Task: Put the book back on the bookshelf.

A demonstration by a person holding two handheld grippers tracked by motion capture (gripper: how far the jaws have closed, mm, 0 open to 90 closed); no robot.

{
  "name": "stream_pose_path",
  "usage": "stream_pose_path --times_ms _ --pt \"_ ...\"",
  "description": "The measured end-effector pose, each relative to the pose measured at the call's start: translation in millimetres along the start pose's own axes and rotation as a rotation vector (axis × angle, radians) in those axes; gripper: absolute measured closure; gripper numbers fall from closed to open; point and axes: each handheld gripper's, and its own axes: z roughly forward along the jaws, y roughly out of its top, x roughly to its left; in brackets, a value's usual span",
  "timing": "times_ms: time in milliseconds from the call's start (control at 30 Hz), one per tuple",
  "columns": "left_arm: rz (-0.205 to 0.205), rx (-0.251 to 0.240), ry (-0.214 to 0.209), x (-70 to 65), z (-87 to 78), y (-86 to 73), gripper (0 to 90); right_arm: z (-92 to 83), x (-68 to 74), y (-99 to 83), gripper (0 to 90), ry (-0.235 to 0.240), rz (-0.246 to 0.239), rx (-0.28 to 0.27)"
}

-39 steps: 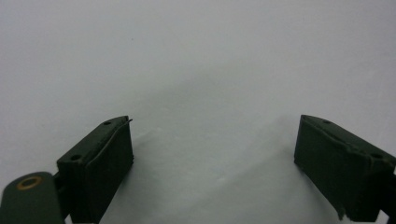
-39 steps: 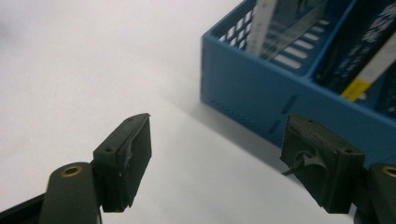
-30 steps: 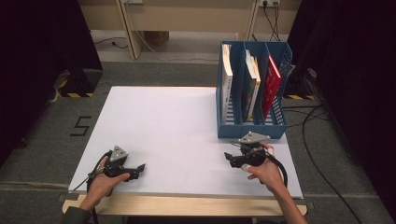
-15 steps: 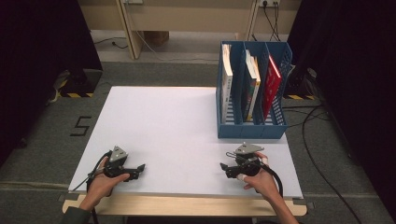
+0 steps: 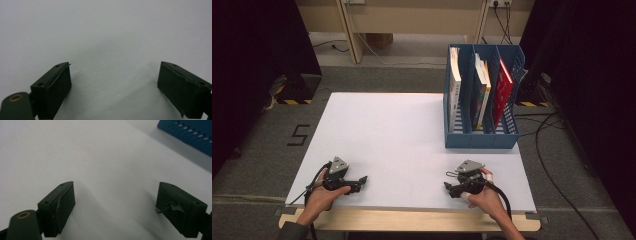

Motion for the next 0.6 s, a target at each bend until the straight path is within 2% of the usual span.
stream_pose_path --times_ms 67,267,600 --pt "0.0 -0.001 0.001 0.0 0.0 0.0 10.9 0.8 -2.6 -2.2 15.2 0.017 0.039 0.0" --pt "0.0 -0.001 0.0 0.0 -0.1 -0.1 10.9 1.1 -3.2 -5.9 14.8 0.021 0.034 -0.03" --pt "0.0 -0.001 0.0 0.0 0.0 -0.1 10.9 1.3 -3.7 -6.0 14.6 0.028 0.036 -0.032"
